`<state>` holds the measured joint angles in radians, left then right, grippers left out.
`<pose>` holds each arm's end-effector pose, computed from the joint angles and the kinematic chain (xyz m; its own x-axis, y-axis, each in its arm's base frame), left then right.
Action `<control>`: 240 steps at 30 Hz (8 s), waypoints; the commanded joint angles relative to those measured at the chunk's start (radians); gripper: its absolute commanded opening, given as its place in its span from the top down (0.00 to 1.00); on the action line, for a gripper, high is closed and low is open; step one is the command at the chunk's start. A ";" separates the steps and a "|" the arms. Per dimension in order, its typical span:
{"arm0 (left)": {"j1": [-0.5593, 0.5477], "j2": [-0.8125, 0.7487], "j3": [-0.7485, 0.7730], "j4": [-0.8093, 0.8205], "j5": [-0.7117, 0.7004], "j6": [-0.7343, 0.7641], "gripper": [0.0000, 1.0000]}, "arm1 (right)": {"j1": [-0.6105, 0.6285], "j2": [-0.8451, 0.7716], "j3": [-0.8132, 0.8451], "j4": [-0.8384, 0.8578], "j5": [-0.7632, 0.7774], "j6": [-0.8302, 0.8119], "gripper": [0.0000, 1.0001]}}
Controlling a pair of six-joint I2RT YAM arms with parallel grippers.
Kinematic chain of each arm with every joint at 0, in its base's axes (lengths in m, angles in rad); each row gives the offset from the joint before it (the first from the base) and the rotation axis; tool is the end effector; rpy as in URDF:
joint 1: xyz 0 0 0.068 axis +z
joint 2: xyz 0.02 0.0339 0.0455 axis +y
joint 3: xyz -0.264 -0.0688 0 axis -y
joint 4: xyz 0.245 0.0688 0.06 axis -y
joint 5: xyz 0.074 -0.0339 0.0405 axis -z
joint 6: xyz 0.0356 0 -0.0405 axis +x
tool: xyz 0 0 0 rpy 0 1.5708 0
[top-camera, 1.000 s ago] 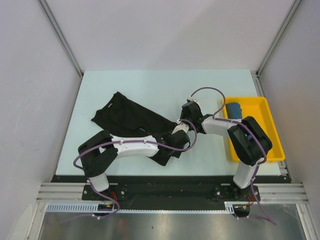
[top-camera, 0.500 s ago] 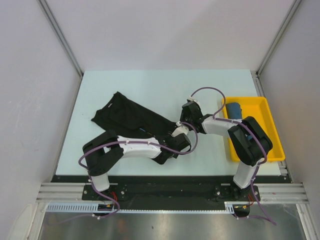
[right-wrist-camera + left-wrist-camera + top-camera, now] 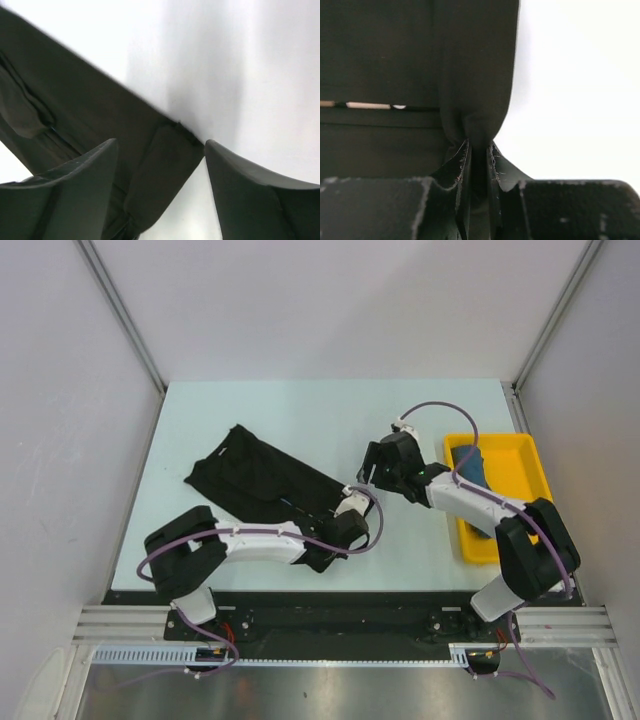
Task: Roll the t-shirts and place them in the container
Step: Roll the T-shirt to the center of the board.
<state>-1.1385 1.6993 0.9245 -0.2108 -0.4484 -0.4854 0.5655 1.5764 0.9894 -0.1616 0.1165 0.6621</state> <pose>0.1520 -0.2927 0.1584 -0.6439 0.3919 -0.6572 0.4720 0.8794 0.0619 0.2883 0.1781 0.2173 -0.7362 0.2560 -0.6265 -0.0098 0.9216 0.3880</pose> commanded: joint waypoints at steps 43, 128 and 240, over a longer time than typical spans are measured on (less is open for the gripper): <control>0.235 -0.044 -0.283 0.545 0.881 -0.257 0.78 | 0.077 -0.412 -0.433 -0.038 -0.040 0.429 0.65; 0.028 -0.389 -0.247 -0.022 0.288 -0.171 0.69 | 0.123 -0.019 -0.241 -0.024 0.009 0.530 0.87; 0.249 -0.230 -0.366 0.458 0.666 -0.233 0.65 | 0.215 -0.217 -0.400 0.001 0.137 0.387 0.34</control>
<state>-0.8951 1.5234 0.5186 0.3252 0.2600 -0.7895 0.7769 1.3136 0.5575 -0.1570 0.2214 1.0641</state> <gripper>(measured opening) 0.325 0.661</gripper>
